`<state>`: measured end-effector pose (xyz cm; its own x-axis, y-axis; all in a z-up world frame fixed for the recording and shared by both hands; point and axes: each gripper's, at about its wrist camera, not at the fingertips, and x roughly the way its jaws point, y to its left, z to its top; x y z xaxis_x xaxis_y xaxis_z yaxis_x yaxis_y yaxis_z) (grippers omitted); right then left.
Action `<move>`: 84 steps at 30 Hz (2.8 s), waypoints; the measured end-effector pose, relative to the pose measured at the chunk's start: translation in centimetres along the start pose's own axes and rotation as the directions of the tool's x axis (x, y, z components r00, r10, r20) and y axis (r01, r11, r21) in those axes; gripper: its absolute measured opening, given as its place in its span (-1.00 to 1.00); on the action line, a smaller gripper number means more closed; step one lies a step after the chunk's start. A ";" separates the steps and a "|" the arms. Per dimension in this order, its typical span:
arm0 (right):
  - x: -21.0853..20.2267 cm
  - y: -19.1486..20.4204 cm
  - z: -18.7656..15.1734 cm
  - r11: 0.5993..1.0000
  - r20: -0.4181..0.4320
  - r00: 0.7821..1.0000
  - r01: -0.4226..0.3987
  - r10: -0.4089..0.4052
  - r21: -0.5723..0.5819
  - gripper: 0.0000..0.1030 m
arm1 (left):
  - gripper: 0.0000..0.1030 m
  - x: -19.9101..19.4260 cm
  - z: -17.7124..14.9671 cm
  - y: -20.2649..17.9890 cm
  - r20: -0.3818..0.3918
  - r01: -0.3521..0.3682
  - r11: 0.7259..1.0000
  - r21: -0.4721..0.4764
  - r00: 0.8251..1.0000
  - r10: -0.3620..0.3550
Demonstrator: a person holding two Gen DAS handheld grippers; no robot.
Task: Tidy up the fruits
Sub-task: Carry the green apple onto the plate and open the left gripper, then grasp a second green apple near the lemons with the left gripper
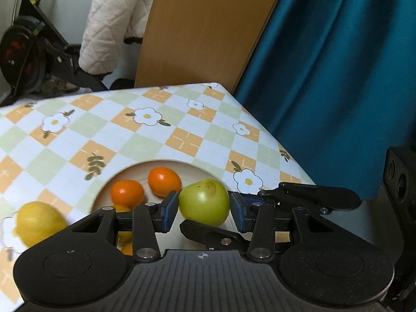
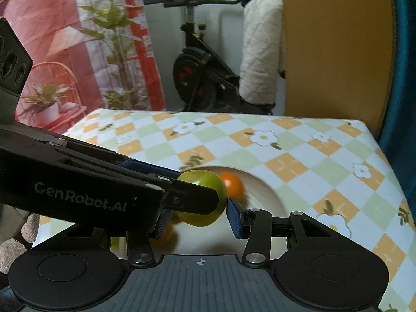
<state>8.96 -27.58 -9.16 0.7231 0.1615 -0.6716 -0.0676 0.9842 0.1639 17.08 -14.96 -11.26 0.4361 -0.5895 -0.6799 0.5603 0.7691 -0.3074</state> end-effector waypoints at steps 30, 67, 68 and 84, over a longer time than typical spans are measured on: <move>3.9 -3.7 0.4 0.996 -0.064 0.995 0.081 -0.079 0.039 -0.16 | -0.13 4.3 1.4 1.7 -0.043 0.024 0.999 -0.025 0.999 -0.025; 2.9 14.3 -1.8 0.973 -0.048 0.998 -0.037 0.026 -0.226 -0.17 | -0.13 -12.8 -7.6 11.9 0.099 -0.134 0.968 -0.214 0.983 0.158; 3.0 14.2 -1.7 0.972 -0.048 0.998 -0.042 0.032 -0.230 -0.17 | -0.13 -12.8 -7.6 11.8 0.097 -0.138 0.966 -0.221 0.982 0.162; 2.7 14.3 -3.4 0.965 -0.042 0.994 -0.107 0.100 -0.239 -0.13 | -0.13 -13.0 -8.5 11.0 0.059 -0.168 0.960 -0.223 0.981 0.185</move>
<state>7.61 -12.85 -11.08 0.6833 0.2616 -0.6817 -0.3065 0.9501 0.0574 11.59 3.21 -11.44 0.5733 -0.4504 -0.6845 0.3080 0.8926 -0.3293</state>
